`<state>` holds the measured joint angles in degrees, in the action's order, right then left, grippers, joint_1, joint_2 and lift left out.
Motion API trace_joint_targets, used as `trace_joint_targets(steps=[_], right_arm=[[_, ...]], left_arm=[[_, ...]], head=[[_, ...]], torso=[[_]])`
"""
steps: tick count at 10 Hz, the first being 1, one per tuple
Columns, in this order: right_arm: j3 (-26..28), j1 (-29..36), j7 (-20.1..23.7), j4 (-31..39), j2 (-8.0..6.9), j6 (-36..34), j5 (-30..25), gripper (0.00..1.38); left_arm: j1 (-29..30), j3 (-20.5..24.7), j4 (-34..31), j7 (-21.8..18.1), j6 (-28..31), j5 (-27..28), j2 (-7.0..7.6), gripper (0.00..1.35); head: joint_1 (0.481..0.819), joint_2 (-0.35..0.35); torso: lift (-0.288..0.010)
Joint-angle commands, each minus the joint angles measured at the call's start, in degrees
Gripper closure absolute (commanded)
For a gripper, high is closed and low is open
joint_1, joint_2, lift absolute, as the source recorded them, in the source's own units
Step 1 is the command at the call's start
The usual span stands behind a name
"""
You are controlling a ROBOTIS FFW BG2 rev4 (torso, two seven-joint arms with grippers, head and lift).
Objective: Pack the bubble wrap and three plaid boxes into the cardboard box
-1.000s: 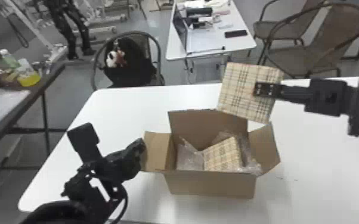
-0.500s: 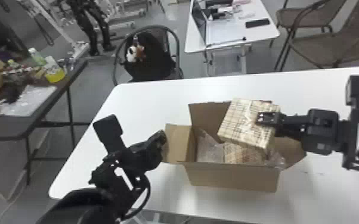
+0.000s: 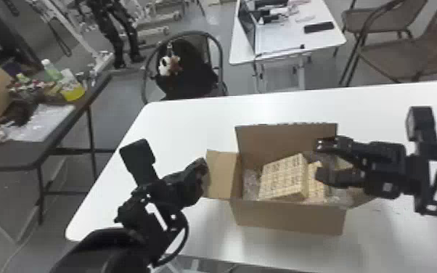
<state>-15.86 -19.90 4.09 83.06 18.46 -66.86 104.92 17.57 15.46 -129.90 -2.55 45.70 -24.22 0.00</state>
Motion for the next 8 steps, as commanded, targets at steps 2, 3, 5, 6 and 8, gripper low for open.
trace_joint_targets(steps=[2,3,5,6,8], right_arm=[[10.4,-0.1,1.8,13.8,1.58,-4.1,-15.5,0.22],[13.9,1.2,10.5,20.7,2.72,-1.9,-32.3,0.22],[18.7,9.3,16.3,31.2,2.63,8.6,-51.7,0.22],[20.3,15.1,16.5,38.4,1.75,14.5,-66.3,0.22],[21.9,28.6,16.5,49.1,-4.05,29.9,-95.5,0.21]], left_arm=[[0.0,0.0,0.0,0.0,0.0,0.0,-0.15,1.21],[0.0,0.0,0.0,0.0,-0.1,0.0,-0.15,1.21],[0.2,0.1,0.0,-0.1,-0.3,-0.1,-0.15,1.21],[0.4,0.4,0.0,-0.2,-0.4,-0.3,-0.15,1.21],[0.8,0.5,0.0,-0.3,-0.6,-0.6,-0.15,1.21]], head=[[0.695,0.35],[0.695,0.328],[0.695,0.253],[0.695,0.212],[0.695,0.15]], torso=[[-0.148],[-0.148],[-0.148],[-0.148],[-0.148]])
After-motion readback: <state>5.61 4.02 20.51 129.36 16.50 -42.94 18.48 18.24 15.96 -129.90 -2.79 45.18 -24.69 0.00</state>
